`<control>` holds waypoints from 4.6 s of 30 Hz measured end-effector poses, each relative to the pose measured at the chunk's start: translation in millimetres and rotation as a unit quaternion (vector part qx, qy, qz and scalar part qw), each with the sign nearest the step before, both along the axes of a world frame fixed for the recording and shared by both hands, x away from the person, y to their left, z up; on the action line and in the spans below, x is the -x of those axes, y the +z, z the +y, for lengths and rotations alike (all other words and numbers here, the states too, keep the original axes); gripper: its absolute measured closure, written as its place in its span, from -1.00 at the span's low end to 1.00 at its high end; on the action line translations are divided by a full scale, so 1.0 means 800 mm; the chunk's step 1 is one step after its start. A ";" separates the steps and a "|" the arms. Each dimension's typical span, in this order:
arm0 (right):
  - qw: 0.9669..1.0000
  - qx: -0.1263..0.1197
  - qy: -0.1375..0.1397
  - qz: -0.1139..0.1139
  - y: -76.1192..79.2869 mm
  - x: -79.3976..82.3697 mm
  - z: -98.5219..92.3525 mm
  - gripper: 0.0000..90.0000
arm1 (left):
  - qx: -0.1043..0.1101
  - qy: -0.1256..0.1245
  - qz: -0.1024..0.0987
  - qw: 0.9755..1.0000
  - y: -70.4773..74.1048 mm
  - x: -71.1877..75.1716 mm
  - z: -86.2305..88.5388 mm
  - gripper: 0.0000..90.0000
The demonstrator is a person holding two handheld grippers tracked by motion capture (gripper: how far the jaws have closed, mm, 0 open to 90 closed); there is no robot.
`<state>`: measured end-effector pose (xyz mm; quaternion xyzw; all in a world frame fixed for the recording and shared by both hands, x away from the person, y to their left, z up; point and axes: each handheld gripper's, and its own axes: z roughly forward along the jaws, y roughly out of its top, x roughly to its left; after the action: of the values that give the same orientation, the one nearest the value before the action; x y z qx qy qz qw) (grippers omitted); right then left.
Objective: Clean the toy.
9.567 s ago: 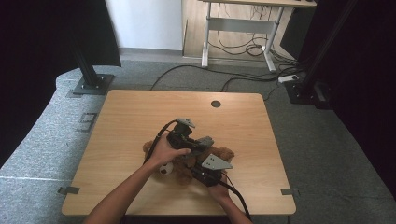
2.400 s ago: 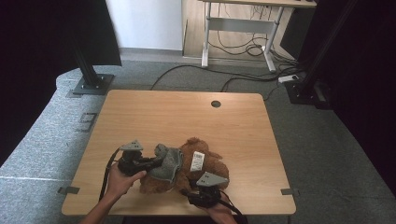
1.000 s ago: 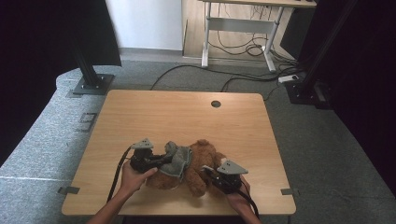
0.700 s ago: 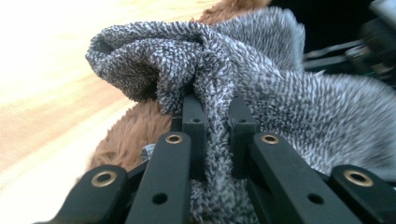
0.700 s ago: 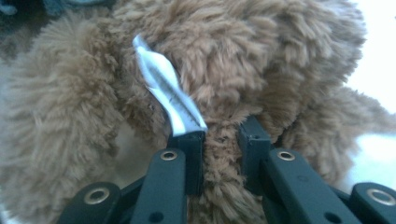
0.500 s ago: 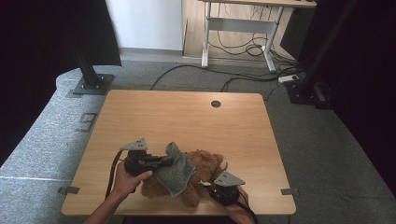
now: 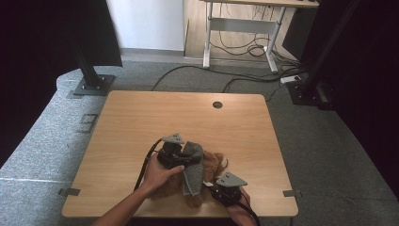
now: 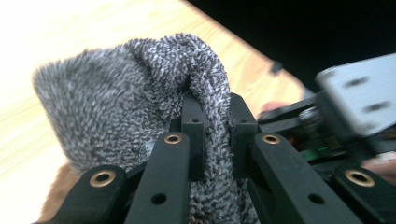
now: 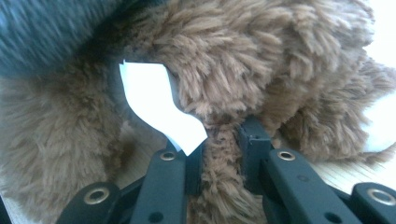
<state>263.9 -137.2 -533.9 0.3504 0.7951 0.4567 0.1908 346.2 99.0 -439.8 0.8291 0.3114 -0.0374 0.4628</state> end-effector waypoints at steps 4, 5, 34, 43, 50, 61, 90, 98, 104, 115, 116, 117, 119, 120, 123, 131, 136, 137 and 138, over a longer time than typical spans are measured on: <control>1.000 0.003 -0.010 -0.002 0.000 0.002 0.001 0.67 | 0.000 0.019 0.002 1.000 0.002 0.004 0.037 0.80; 1.000 0.002 -0.013 -0.001 0.000 0.002 0.001 0.67 | -0.004 0.027 0.001 1.000 0.002 0.006 0.048 0.80; 1.000 -0.003 -0.002 -0.009 -0.004 0.010 -0.008 0.64 | 0.036 0.114 0.034 0.992 -0.057 0.030 0.151 0.80; 0.999 0.006 -0.016 -0.028 -0.003 -0.008 0.003 0.65 | 0.021 0.127 0.047 0.991 -0.065 -0.013 0.134 0.80; 0.999 0.003 -0.019 -0.029 -0.001 -0.012 -0.004 0.59 | 0.019 0.121 0.035 0.992 -0.059 -0.014 0.130 0.79; 0.996 -0.087 -0.033 -0.011 0.057 -0.026 -0.041 -0.17 | 0.034 0.117 0.022 0.992 -0.059 -0.002 0.139 0.79; 0.999 0.005 -0.012 -0.032 0.047 -0.035 0.006 0.48 | 0.060 0.093 0.012 0.994 -0.030 0.017 0.133 0.78; 0.996 0.018 -0.035 -0.079 0.030 -0.002 0.000 0.54 | 0.061 0.041 0.009 0.997 -0.020 0.064 0.115 0.78; 0.994 0.023 -0.052 -0.089 0.024 0.001 0.002 0.56 | 0.083 0.020 0.028 0.996 -0.030 0.087 0.110 0.79; 0.992 0.026 -0.070 -0.099 0.017 -0.002 0.005 0.58 | 0.058 0.019 -0.002 0.998 -0.042 0.096 0.089 0.79; 0.992 0.027 -0.071 -0.100 0.016 -0.002 0.005 0.58 | 0.053 0.020 -0.006 0.998 -0.043 0.097 0.087 0.79; 0.992 0.027 -0.072 -0.101 0.016 -0.001 0.004 0.58 | 0.047 0.022 -0.014 0.999 -0.044 0.098 0.086 0.79; 0.991 0.027 -0.076 -0.105 0.014 -0.002 0.004 0.58 | 0.037 0.028 -0.032 0.998 -0.047 0.097 0.083 0.80; 0.991 0.028 -0.079 -0.106 0.014 -0.002 0.004 0.58 | 0.032 0.033 -0.039 0.998 -0.050 0.095 0.082 0.80; 0.989 0.029 -0.092 -0.114 0.011 -0.008 0.005 0.58 | 0.030 0.043 -0.036 0.998 -0.054 0.079 0.081 0.81; 0.985 0.017 -0.126 -0.113 0.010 -0.052 0.016 0.59 | -0.018 0.080 -0.059 0.995 -0.046 0.018 0.083 0.81; 0.984 0.007 -0.137 -0.112 0.012 -0.076 0.030 0.60 | -0.039 0.109 -0.052 0.992 -0.047 -0.017 0.093 0.81; 0.984 0.007 -0.138 -0.115 0.012 -0.079 0.033 0.60 | -0.038 0.112 -0.048 0.992 -0.047 -0.020 0.096 0.81; 0.984 0.005 -0.139 -0.115 0.013 -0.081 0.035 0.60 | -0.033 0.111 -0.043 0.992 -0.047 -0.022 0.098 0.81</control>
<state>328.5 -109.6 -523.7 0.4017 0.7139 0.4589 0.3441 364.0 177.1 -477.2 0.8051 0.3822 0.0601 0.4495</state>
